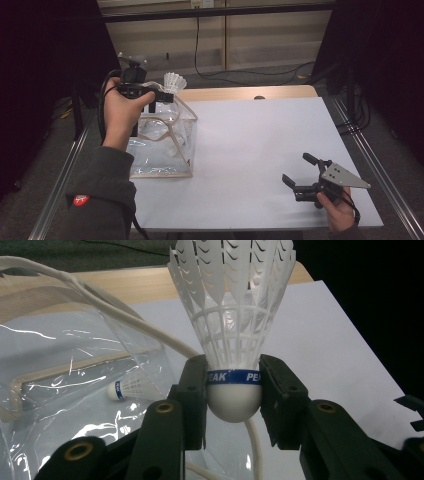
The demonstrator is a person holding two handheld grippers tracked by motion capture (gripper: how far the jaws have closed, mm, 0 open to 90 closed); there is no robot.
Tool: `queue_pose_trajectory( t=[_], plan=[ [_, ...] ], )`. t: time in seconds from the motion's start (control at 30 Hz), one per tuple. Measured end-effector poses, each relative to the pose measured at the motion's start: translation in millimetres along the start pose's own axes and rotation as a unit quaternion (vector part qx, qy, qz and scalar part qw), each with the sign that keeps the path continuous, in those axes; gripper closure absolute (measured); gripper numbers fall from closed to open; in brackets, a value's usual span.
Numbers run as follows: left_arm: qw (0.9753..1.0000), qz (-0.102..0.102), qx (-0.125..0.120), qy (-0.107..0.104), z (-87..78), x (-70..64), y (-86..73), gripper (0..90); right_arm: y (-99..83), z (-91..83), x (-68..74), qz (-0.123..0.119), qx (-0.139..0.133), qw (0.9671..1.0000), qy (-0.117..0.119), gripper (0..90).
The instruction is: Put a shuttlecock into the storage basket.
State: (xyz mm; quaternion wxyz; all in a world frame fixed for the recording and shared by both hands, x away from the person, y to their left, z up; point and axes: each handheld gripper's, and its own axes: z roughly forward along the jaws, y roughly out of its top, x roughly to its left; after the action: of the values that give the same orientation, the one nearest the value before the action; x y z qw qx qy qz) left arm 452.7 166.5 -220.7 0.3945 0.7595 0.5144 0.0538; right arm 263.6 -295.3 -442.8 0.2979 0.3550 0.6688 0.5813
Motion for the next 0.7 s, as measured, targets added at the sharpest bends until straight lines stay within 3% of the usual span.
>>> queue_pose_trajectory(
  t=[0.23,0.7],
  plan=[
    [0.9998,-0.003,0.001,0.020,1.2,8.0,-1.6,65.5,-0.1,0.1,0.0,0.000,0.000,1.0000,0.000,0.3],
    [0.9993,-0.016,-0.010,0.032,1.3,17.8,-2.0,65.5,0.1,-0.1,0.0,0.001,0.000,1.0000,0.000,0.3]
  ],
)
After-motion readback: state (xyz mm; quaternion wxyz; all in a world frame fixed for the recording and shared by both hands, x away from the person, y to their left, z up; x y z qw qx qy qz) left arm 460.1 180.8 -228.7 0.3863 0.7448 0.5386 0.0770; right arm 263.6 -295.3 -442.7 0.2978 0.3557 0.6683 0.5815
